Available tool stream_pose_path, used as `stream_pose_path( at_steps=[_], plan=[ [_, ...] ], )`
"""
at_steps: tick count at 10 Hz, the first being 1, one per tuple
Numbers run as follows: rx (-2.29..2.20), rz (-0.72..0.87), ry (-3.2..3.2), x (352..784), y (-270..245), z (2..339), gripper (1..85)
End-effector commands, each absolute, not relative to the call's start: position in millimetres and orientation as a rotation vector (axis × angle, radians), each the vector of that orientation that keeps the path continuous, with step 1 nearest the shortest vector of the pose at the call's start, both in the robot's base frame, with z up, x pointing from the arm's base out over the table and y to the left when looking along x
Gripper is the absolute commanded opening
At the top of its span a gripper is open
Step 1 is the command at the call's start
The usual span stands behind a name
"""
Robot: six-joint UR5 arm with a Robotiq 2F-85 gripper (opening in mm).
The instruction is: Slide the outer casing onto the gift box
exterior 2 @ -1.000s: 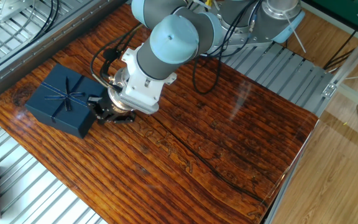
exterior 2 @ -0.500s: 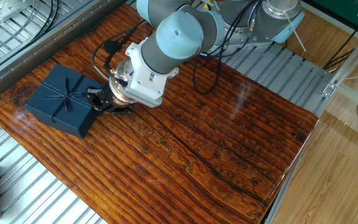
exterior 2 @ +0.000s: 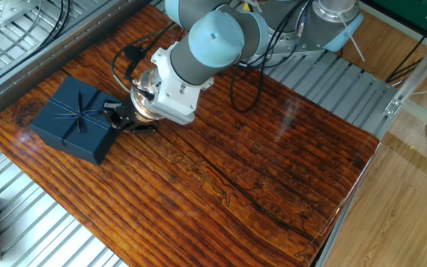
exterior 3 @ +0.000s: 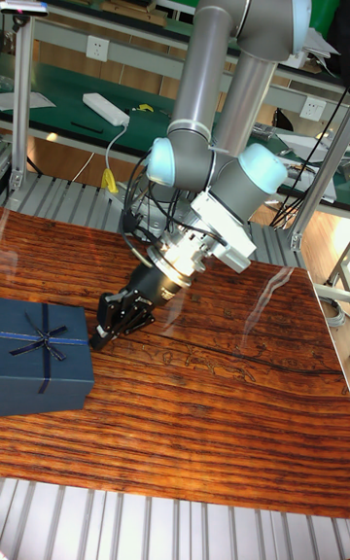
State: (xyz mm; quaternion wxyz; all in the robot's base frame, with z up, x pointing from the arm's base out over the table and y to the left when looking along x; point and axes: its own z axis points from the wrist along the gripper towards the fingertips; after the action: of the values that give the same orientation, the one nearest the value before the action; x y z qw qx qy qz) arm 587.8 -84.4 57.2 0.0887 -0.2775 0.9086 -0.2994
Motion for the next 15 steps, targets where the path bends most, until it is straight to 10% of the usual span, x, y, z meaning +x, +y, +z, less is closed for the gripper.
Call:
stream_pose_path(
  at_steps=[1, 15],
  plan=[
    [-0.833, -0.9, 2.704, 586.7, -88.6, 57.5, 1.0],
    [-0.912, -1.106, 2.688, 580.8, -118.4, 78.2, 1.0]
  ],
)
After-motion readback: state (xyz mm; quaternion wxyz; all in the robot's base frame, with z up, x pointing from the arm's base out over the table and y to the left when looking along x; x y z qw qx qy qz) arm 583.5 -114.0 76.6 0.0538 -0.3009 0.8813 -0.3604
